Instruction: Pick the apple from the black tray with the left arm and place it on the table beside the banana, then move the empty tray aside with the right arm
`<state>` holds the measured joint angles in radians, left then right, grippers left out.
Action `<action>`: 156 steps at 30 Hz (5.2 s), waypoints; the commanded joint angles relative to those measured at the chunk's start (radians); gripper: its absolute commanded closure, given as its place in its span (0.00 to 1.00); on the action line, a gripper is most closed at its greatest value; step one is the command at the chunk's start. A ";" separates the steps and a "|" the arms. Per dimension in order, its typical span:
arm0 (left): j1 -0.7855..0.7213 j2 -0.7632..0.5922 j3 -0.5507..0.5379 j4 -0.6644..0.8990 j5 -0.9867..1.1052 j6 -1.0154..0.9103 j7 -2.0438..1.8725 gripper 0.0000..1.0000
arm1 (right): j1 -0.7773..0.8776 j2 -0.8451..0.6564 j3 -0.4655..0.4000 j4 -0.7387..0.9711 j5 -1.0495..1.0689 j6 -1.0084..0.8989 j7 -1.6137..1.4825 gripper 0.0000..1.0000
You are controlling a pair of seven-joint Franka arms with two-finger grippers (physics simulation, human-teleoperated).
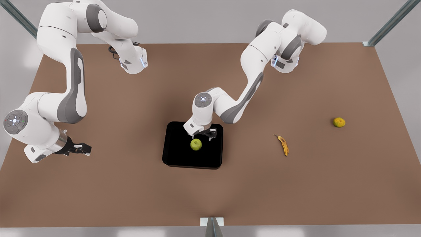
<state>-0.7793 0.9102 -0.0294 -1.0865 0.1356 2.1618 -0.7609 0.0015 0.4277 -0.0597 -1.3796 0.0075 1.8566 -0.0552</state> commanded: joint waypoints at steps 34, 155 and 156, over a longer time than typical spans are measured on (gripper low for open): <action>-0.051 0.194 0.026 0.010 0.133 0.323 -0.380 0.39 | 0.000 -0.001 0.001 0.001 0.000 -0.004 -0.005 0.00; 0.696 -0.738 0.057 -0.602 -0.188 -0.224 0.762 0.00 | -0.069 0.229 -0.051 0.063 -0.020 -0.445 -0.538 0.96; 0.696 -0.738 0.057 -0.602 -0.188 -0.224 0.762 0.00 | -0.069 0.246 -0.052 0.063 -0.020 -0.410 -0.538 0.96</action>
<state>-0.0829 0.1729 0.0276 -1.6897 -0.0531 1.9378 0.0087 -0.0675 0.6649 -0.1101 -1.3158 -0.0012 1.3834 -0.2690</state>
